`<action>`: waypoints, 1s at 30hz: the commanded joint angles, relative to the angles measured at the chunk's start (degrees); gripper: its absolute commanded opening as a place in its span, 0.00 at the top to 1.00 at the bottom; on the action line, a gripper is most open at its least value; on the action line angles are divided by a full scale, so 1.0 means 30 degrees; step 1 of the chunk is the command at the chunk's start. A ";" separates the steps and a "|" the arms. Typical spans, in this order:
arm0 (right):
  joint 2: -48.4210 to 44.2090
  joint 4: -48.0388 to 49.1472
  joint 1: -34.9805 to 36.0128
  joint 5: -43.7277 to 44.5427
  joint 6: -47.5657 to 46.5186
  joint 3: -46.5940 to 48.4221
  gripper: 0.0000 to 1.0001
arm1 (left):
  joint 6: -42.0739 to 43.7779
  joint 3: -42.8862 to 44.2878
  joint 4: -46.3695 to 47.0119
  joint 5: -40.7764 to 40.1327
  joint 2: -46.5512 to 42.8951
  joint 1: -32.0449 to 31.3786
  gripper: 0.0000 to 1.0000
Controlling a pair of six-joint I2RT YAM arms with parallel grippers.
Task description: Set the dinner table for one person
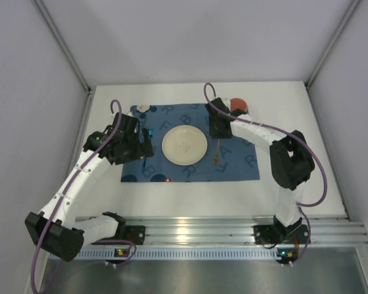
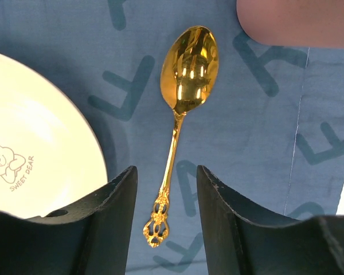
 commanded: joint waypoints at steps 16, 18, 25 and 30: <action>-1.0401 0.2061 0.3027 -0.7714 -0.3031 -0.2749 0.16 | 0.0610 0.1018 0.1354 -0.0346 0.0369 -0.0073 0.02; -1.2823 0.2031 0.3467 -0.7693 -0.2683 -0.3600 0.11 | 0.0757 0.1047 0.1764 -0.0288 0.0721 -0.0073 0.02; -2.1356 0.2618 0.3527 -0.3919 -0.0338 -1.0328 0.00 | -0.0239 0.0961 0.5647 -0.3062 0.0987 -0.0336 0.02; -2.4498 -0.0802 0.3527 -0.1048 -0.0044 -1.1076 0.00 | 0.3819 -0.3339 1.3881 -0.5175 -0.2378 -0.0688 0.01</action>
